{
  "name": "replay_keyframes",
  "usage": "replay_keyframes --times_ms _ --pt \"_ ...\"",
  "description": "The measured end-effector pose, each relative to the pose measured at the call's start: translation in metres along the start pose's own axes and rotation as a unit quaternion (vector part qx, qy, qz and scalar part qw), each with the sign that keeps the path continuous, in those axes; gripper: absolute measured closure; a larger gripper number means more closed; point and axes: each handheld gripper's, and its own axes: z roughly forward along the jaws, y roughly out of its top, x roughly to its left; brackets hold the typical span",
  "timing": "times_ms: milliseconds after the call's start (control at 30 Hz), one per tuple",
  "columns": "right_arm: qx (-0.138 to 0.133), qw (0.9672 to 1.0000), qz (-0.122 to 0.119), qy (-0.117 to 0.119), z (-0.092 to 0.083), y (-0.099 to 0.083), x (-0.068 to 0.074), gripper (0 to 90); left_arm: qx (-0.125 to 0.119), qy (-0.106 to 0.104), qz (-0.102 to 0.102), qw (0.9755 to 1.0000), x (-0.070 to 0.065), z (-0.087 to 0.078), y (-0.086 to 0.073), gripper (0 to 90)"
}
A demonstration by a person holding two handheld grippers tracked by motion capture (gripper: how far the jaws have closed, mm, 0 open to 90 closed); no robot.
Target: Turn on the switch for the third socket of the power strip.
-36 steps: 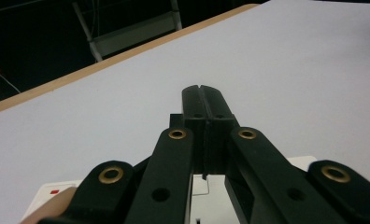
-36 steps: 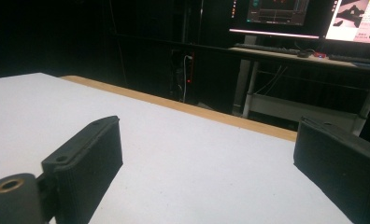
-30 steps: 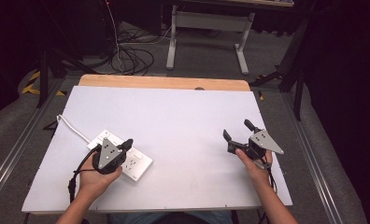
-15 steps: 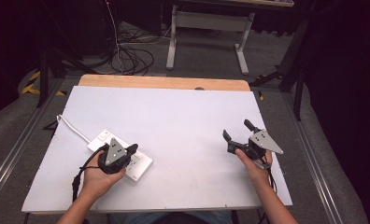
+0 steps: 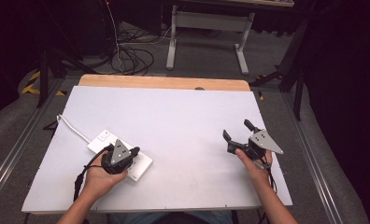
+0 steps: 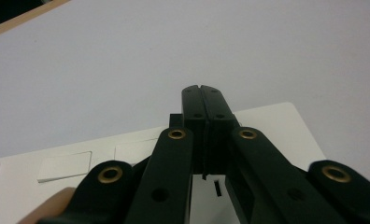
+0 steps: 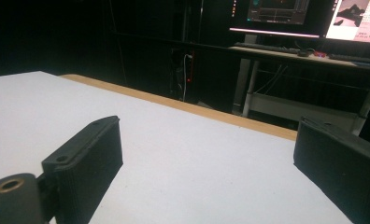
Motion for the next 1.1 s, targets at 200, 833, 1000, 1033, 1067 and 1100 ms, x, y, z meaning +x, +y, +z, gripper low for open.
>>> replay_keyframes --times_ms 200,833,1000,1033,1067,1100 --pt "0.0 1.0 0.0 0.0 -0.0001 0.0 0.0001 8.4 0.009 0.0 0.004 0.9999 -0.0011 0.0024 -0.001 89.6" --pt "-0.002 1.0 0.0 0.0 -0.0004 0.0002 -0.0002 8.4 0.01 -0.005 0.01 0.9999 -0.001 0.0031 -0.001 89.9" --pt "-0.002 1.0 0.002 0.0 -0.0008 0.0004 0.0 8.4 0.01 -0.006 0.006 0.9999 -0.0011 0.0033 -0.001 89.9" --pt "-0.002 1.0 0.002 0.0 -0.0009 0.0005 -0.0001 8.4 0.01 -0.006 0.005 0.9999 -0.0012 0.0033 -0.0011 89.9" --pt "-0.002 1.0 0.001 -0.001 -0.001 0.0005 -0.0001 8.4 0.01 -0.005 0.004 0.9999 -0.001 0.0033 -0.0012 90.0" --pt "-0.002 1.0 0.001 -0.001 -0.001 0.0005 -0.0001 8.4 0.01 -0.005 0.003 0.9999 -0.001 0.0034 -0.0014 90.0"
